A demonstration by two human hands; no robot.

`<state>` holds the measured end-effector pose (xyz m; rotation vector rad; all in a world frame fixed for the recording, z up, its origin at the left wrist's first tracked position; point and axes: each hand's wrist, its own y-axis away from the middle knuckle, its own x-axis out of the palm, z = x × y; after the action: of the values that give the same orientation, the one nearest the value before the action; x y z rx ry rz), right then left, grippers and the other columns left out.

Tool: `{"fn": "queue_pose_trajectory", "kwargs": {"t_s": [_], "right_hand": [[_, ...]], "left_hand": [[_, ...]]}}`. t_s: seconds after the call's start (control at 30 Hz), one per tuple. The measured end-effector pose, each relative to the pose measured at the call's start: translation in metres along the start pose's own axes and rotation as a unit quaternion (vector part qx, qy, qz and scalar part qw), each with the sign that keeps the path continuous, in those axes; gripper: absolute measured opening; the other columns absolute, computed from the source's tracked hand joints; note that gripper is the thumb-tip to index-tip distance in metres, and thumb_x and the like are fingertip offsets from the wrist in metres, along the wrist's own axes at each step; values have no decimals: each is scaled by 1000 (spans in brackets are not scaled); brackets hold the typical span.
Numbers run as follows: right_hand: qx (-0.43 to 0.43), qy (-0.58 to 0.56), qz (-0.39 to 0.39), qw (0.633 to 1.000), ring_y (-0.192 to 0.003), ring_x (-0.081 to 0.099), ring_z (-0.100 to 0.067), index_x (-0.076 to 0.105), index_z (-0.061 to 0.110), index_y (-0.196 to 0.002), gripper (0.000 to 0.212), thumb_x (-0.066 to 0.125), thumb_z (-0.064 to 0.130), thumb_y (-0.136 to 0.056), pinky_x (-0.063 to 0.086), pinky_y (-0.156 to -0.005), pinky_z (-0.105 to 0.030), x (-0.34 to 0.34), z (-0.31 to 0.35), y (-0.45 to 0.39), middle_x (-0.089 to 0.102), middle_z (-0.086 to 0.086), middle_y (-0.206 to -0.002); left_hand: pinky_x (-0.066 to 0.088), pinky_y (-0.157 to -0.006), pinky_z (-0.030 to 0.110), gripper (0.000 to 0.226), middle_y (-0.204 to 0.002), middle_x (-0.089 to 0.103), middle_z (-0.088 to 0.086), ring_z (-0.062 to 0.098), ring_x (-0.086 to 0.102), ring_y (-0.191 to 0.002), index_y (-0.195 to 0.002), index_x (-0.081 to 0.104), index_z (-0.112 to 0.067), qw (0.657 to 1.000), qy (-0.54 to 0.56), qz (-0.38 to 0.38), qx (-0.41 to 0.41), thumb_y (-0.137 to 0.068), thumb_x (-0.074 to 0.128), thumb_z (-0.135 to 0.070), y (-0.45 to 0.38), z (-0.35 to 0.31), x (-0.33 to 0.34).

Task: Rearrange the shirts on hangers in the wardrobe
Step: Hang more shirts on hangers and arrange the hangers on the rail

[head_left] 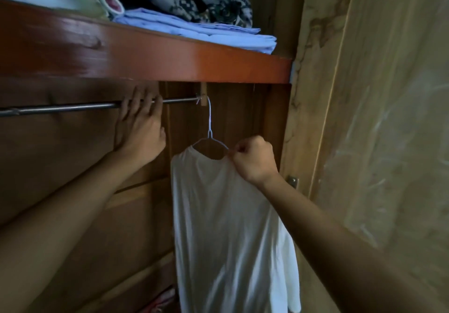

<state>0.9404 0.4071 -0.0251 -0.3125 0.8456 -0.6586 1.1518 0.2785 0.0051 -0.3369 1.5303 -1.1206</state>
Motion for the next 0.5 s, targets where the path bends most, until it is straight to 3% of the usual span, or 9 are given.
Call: {"fn": "queue_pose_trajectory", "kwargs": {"t_s": [0.1,0.2,0.37,0.5], "right_hand": [[11,-27,-2,1000,-78,65,-27,69,8,-79,27,66,34,-83,41,-59,-23,19,12,-22,68,-8,-81],[38,-60,-5,997,-70,60,-27,59,10,-74,36,61,46,-71,38,-54,-22,31,24,-41,56,-2,-72],[75,-86,-7,993,-84,64,-29,63,2,-98,44,72,43,-84,50,-60,-30,54,21,-74,62,-9,-92],[82,-46,14,995,-97,64,-34,64,2,-113,43,69,36,-87,55,-79,-37,72,15,-86,64,-16,-111]], "left_hand": [[6,-119,48,78,-158,27,19,34,14,-149,-149,33,-2,997,-50,54,-23,-83,64,-28,-9,17,4],[4,-119,48,83,-161,20,16,30,10,-150,-152,23,-4,989,-88,111,-31,-86,60,-39,-15,26,9],[15,-114,45,83,-156,30,13,30,25,-142,-150,28,-7,986,-123,112,-19,-83,58,-47,-18,31,12],[18,-113,51,85,-153,33,13,33,31,-137,-149,28,-7,982,-143,123,-10,-81,58,-48,-16,30,10]]}}
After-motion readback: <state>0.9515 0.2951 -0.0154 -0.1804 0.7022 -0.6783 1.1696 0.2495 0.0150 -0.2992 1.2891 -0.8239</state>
